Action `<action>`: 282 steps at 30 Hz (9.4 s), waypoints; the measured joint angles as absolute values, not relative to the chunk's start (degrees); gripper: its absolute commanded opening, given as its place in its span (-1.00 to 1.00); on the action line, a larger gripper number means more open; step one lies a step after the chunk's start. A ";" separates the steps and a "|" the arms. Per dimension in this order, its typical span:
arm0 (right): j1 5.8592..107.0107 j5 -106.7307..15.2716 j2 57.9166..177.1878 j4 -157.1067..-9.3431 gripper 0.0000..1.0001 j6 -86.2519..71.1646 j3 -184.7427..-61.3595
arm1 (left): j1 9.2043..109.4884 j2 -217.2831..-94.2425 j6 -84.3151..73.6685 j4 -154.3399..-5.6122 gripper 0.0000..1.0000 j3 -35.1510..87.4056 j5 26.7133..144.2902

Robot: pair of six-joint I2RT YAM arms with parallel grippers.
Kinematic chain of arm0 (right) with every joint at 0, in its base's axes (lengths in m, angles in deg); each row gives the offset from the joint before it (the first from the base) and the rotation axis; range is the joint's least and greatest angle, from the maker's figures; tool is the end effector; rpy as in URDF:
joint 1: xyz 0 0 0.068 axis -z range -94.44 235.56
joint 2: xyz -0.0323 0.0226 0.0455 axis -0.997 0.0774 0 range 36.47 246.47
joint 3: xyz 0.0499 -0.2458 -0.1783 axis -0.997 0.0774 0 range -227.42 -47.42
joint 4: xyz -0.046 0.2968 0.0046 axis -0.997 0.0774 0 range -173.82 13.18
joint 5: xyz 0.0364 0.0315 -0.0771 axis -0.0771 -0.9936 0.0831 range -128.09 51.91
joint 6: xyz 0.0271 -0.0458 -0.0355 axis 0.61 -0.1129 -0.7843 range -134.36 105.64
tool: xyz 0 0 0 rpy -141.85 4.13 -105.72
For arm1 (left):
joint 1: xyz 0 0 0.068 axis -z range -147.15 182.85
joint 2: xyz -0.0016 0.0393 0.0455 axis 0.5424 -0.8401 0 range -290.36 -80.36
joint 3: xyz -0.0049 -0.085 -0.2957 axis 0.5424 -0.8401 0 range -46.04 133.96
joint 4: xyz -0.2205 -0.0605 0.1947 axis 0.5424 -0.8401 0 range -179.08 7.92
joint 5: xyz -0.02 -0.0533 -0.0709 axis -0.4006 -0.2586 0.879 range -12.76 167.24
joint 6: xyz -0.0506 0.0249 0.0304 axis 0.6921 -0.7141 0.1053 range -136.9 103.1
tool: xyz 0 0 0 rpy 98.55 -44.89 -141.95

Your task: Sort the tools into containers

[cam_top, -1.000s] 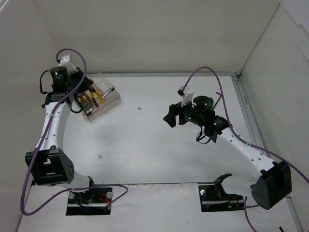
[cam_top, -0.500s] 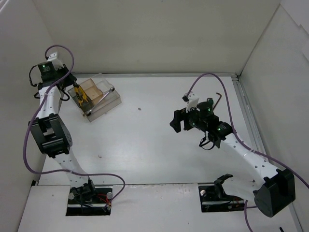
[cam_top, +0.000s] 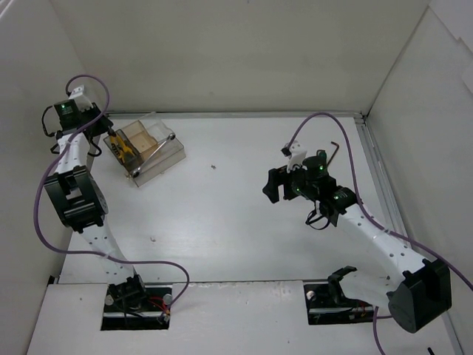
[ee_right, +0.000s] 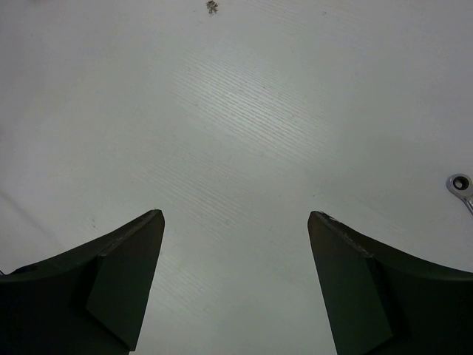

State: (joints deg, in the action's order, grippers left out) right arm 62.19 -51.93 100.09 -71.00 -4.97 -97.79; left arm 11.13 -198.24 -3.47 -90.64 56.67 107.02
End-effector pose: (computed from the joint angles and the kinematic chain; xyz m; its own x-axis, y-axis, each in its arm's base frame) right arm 0.2603 0.1256 0.3215 -0.4929 -0.0405 -0.8691 -0.5089 0.8237 0.2502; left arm 0.5286 0.1840 0.3145 -0.3872 -0.3713 -0.8439 0.0116 0.9133 -0.4072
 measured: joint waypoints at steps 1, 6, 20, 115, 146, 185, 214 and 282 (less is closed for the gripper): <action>62.25 -51.93 100.15 -70.98 0.53 -4.97 -97.79 | 11.00 -198.66 -3.47 -90.13 -1.00 56.94 107.28; 62.47 -51.93 100.89 -70.80 0.54 -4.97 -97.79 | 10.72 -200.80 -3.38 -87.60 -1.00 57.16 109.36; 62.47 -51.96 104.15 -69.71 0.54 -5.01 -98.25 | 10.45 -204.21 -2.62 -83.88 -1.00 57.20 115.28; 83.10 -42.76 138.38 -62.08 -0.05 -21.93 -117.22 | 40.35 -133.61 -1.16 -110.44 0.99 1.95 94.82; 70.95 -46.84 156.54 -53.21 -0.57 -21.91 -137.98 | 40.35 -133.81 -1.50 -110.48 0.99 1.95 92.38; 68.96 -46.75 156.91 -42.74 -0.70 -32.62 -139.05 | 40.35 -133.94 -1.53 -110.53 1.00 1.95 92.44; 67.78 -54.30 152.98 -46.02 -1.00 -23.11 -139.86 | 40.35 -133.13 1.34 -109.87 0.99 1.95 95.68; 56.66 -60.15 121.79 -52.25 0.13 -9.91 -126.68 | 47.33 -155.34 1.21 -85.94 -1.00 19.74 88.49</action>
State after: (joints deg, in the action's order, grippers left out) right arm 56.66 -60.15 121.79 -52.25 -9.91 -126.68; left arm 47.33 -155.34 1.21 -85.94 19.74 88.49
